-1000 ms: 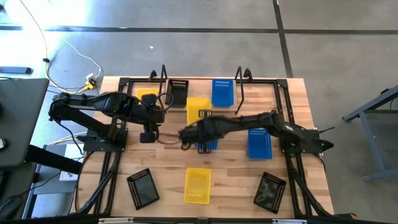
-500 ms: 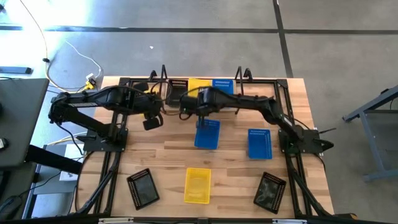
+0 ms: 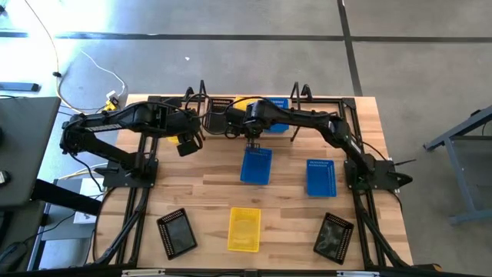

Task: Stack baskets on shelf by color
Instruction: Put the bottom right yellow bin on the shelf

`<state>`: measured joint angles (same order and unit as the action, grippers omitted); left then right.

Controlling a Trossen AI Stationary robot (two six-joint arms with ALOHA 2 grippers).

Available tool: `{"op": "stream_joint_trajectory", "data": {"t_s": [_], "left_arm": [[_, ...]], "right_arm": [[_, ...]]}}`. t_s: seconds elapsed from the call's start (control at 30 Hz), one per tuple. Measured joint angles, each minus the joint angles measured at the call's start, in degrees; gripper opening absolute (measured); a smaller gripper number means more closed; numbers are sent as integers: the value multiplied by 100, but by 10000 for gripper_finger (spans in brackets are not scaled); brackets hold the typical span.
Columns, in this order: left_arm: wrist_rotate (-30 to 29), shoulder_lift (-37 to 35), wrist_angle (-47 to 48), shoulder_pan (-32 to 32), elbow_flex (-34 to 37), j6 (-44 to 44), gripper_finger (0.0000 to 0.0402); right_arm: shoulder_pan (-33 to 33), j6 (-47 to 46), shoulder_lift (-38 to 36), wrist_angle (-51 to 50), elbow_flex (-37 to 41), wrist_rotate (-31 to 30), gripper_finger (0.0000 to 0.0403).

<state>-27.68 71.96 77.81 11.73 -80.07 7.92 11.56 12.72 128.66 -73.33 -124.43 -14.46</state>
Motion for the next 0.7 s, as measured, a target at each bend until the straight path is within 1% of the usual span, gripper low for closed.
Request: {"op": "stream_joint_trajectory", "data": {"t_s": [0.27,0.33,0.43,0.7], "left_arm": [[1,0,21,0,0,3,140],[2,0,21,0,0,4,140],[2,0,23,0,0,30,140],[42,-2,40,0,0,90,140]], "right_arm": [[76,118,0,413,431,93,0],[87,129,1,493,525,33,0],[116,134,2,591,540,-58,0],[282,134,2,690,539,110,0]]}}
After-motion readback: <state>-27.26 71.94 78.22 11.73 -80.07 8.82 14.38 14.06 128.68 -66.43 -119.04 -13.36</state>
